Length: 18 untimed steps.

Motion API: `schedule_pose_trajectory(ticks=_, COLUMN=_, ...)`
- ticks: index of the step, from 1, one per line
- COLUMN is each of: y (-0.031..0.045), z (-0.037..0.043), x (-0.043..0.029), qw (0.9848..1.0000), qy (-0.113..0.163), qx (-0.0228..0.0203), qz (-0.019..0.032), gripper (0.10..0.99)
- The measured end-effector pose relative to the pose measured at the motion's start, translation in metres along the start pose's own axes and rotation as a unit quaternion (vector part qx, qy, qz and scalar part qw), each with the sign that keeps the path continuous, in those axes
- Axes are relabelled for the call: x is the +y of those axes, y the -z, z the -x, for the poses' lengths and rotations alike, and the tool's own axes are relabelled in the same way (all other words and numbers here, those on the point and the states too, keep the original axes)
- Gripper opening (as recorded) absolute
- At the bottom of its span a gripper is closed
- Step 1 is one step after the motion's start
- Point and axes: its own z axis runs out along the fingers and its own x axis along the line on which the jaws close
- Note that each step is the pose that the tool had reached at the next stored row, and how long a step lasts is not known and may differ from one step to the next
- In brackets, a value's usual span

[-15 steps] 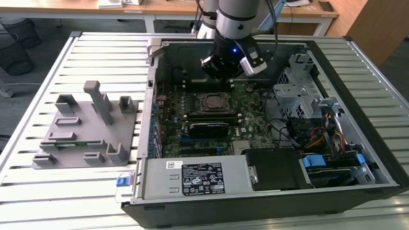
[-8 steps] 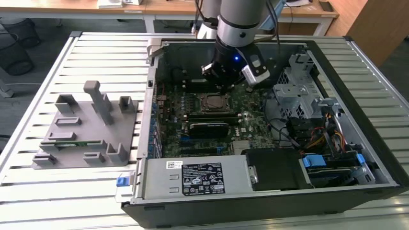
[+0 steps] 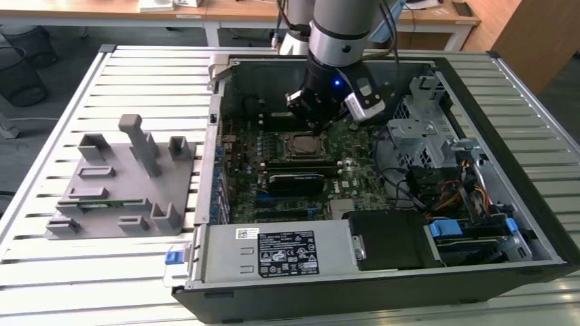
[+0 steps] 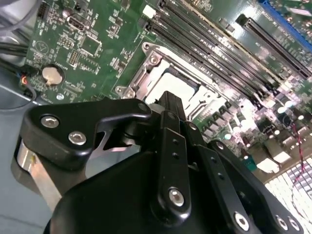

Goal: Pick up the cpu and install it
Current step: 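Install the second cpu locking lever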

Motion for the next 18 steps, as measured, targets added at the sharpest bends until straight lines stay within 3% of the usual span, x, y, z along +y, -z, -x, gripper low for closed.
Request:
schedule_pose_trajectory(ticks=4, y=0.0026, z=-0.0001, x=-0.0017, qw=1.0, qy=0.0, qx=0.0001, qz=0.0001, gripper=0.106)
schedule_pose_trajectory(ticks=11, y=0.0044, z=-0.0016, x=-0.0275, qw=1.0, qy=0.0, qx=0.0014, qz=0.0001, gripper=0.106)
schedule_pose_trajectory(ticks=12, y=0.0043, z=-0.0017, x=-0.0295, qw=1.0, qy=0.0, qx=0.0048, qz=0.0004, gripper=0.106)
schedule_pose_trajectory(ticks=15, y=0.0035, z=-0.0014, x=-0.0318, qw=0.9997, qy=-0.002, qx=0.0243, qz=0.0015, gripper=0.106)
schedule_pose_trajectory(ticks=16, y=0.0026, z=-0.0014, x=-0.0327, qw=0.9996, qy=-0.003, qx=0.0277, qz=0.0016, gripper=0.106)
schedule_pose_trajectory(ticks=18, y=-0.0002, z=-0.0021, x=-0.0355, qw=0.9996, qy=-0.002, qx=0.0282, qz=0.0017, gripper=0.106)
